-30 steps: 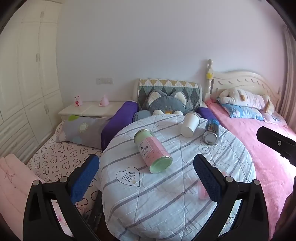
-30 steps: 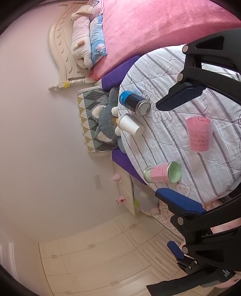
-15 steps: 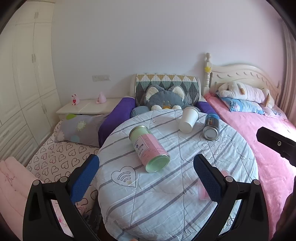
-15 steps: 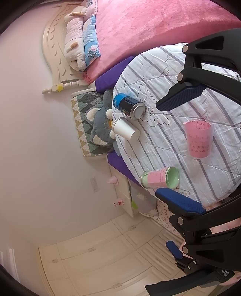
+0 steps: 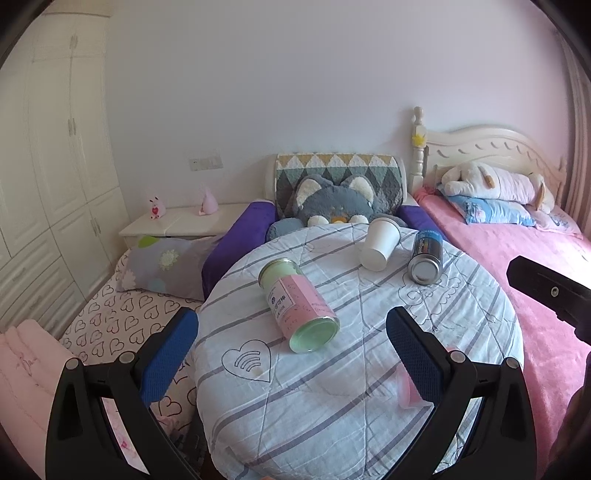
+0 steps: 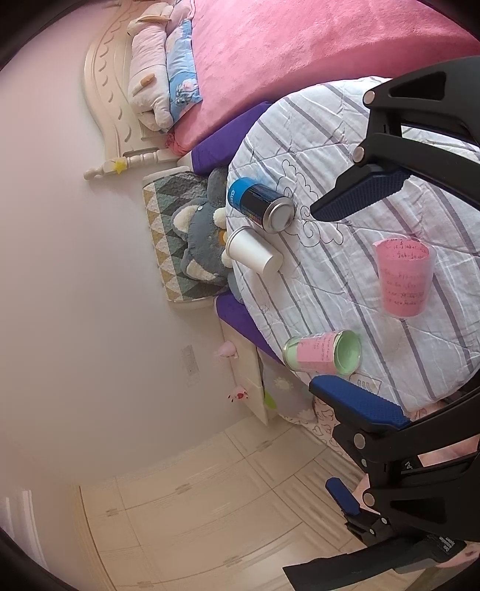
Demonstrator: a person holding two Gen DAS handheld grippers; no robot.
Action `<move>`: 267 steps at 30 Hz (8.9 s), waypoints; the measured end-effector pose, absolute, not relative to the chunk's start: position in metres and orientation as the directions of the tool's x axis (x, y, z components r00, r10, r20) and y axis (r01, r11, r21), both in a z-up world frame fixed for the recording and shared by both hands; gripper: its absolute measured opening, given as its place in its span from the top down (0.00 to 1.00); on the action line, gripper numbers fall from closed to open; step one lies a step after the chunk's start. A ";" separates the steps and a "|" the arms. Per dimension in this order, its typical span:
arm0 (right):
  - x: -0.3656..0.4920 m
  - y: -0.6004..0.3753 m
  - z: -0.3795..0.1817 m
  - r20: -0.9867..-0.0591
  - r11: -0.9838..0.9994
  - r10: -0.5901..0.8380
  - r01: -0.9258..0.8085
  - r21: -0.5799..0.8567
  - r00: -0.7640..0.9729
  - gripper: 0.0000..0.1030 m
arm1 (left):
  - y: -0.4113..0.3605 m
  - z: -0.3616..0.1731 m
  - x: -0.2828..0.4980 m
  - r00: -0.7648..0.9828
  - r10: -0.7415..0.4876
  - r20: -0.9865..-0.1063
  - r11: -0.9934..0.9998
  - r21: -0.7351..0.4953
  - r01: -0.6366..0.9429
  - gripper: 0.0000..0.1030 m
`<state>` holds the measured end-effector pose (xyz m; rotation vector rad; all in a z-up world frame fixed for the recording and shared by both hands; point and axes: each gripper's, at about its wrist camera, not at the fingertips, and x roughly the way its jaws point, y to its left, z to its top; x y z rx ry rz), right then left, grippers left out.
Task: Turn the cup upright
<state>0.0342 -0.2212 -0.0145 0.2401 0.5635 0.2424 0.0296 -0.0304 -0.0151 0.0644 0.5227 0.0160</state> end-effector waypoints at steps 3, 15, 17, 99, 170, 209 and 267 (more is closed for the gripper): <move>0.037 -0.223 -0.019 -0.500 0.945 0.287 -0.158 0.285 0.817 0.16 | -0.036 -0.017 0.031 0.861 0.024 -0.507 0.997 0.075 0.016 0.00; 0.040 -0.231 -0.027 -0.519 0.956 0.258 -0.137 0.261 0.815 0.16 | -0.050 -0.018 0.032 0.857 0.020 -0.515 0.995 0.093 0.032 0.00; 0.038 -0.232 -0.028 -0.514 0.957 0.257 -0.139 0.256 0.819 0.16 | -0.050 -0.019 0.031 0.857 0.023 -0.514 0.995 0.092 0.029 0.00; 0.070 -0.301 -0.082 -0.609 0.964 0.265 -0.183 0.194 0.748 0.16 | -0.180 -0.126 0.087 0.495 -0.040 -0.868 0.759 0.296 0.580 0.22; 0.172 -0.264 -0.137 -0.671 0.729 0.489 0.161 0.665 0.558 0.16 | -0.108 -0.090 0.157 0.642 -0.056 -0.765 0.946 0.166 0.279 0.03; 0.255 -0.236 -0.166 -0.669 0.718 0.616 0.052 0.694 0.416 0.21 | -0.100 -0.108 0.182 0.547 -0.124 -0.828 0.943 0.074 0.325 0.02; 0.142 -0.237 -0.104 -0.667 0.930 0.353 -0.321 0.177 0.657 0.23 | -0.119 -0.110 0.148 0.583 -0.103 -0.806 0.955 0.083 0.285 0.02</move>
